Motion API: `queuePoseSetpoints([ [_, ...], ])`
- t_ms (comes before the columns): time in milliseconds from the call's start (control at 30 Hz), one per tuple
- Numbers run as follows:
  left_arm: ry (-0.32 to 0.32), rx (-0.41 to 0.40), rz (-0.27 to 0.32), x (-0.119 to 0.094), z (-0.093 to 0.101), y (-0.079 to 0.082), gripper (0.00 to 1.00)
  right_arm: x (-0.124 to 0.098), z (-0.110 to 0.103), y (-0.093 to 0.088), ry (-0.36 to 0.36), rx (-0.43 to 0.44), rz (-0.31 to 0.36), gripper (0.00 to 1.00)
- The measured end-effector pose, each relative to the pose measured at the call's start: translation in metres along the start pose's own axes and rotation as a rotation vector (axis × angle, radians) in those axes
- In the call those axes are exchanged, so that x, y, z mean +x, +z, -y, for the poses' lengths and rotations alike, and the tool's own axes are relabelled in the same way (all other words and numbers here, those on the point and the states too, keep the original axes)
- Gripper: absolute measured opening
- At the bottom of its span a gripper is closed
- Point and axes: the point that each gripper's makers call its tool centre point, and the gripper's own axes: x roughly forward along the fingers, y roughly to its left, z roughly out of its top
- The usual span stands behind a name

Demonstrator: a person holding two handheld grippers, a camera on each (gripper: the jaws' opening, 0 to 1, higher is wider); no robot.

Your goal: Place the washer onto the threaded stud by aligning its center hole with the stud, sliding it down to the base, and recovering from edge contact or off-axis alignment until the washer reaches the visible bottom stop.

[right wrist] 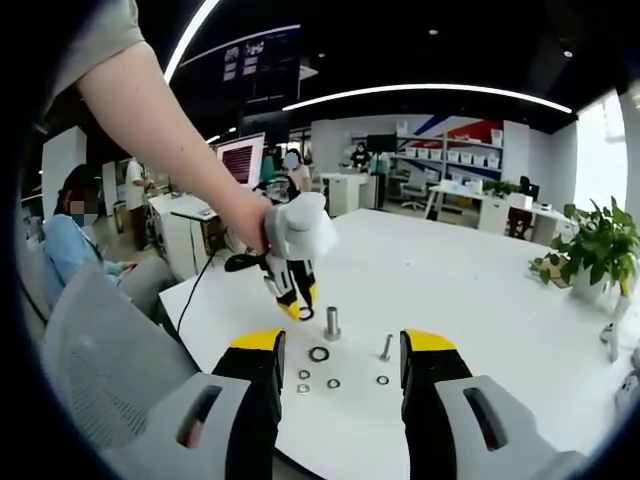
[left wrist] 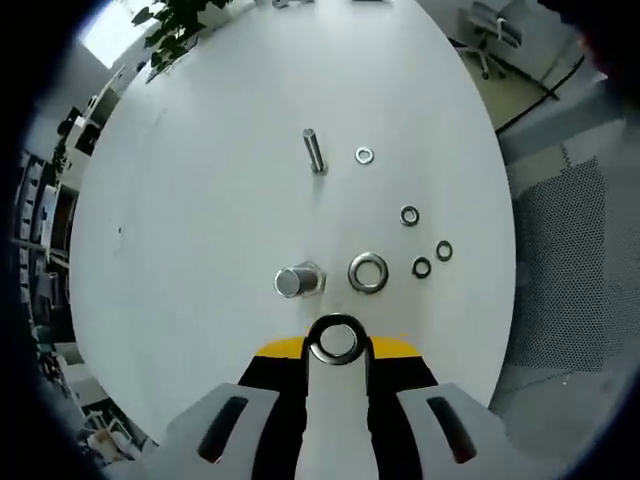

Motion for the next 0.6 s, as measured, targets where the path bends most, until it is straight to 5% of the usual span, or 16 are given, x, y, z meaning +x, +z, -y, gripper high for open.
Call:
queuePoseSetpoints([
  [333,0.000,0.053,0.032,-0.009,-0.006,0.031,0.19,-0.001,0.001,0.000,-0.004,0.000,0.002,0.48],
  [600,0.009,0.052,0.007,-0.004,-0.015,0.030,0.19,0.000,0.000,0.000,-0.002,-0.008,-0.002,0.48],
])
